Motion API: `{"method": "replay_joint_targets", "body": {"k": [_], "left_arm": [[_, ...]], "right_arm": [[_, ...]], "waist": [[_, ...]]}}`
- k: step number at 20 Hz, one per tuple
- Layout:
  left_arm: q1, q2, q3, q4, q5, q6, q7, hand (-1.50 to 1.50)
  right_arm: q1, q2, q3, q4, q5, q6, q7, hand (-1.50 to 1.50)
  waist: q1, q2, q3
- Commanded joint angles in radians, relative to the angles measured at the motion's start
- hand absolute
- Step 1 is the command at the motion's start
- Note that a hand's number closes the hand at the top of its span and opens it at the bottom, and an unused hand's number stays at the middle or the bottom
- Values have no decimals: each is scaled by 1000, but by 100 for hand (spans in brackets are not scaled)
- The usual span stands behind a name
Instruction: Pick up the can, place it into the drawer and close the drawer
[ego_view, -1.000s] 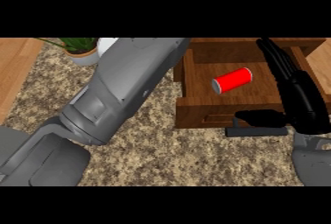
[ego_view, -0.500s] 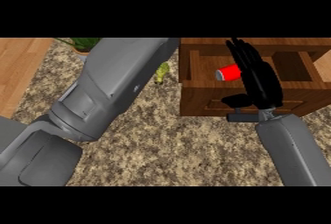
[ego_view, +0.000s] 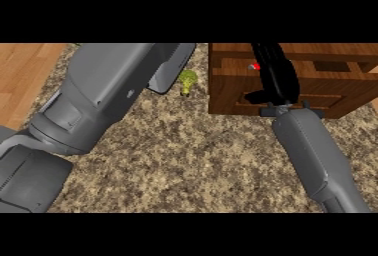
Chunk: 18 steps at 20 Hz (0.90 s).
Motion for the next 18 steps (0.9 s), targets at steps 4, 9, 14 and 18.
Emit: {"method": "replay_joint_targets", "body": {"k": [4,9,14,18], "left_arm": [[79,80,-1,-70,-14,-58,41,-150],[155,99,-14,-167,-20,-62,60,-150],[208,146,-21,-250,-19,-80,110,-150],[200,151,-28,-281,-34,-70,128,-150]], "right_arm": [[-215,-1,-80,258,33,-128,-7,-150],[-296,30,-98,411,73,-234,8,-150],[-417,-6,-127,475,71,-222,17,-150],[-469,-22,-162,522,35,-223,-50,-150]], "waist": [[17,2,0],[46,3,-1],[68,-1,-2],[60,11,0]]}}
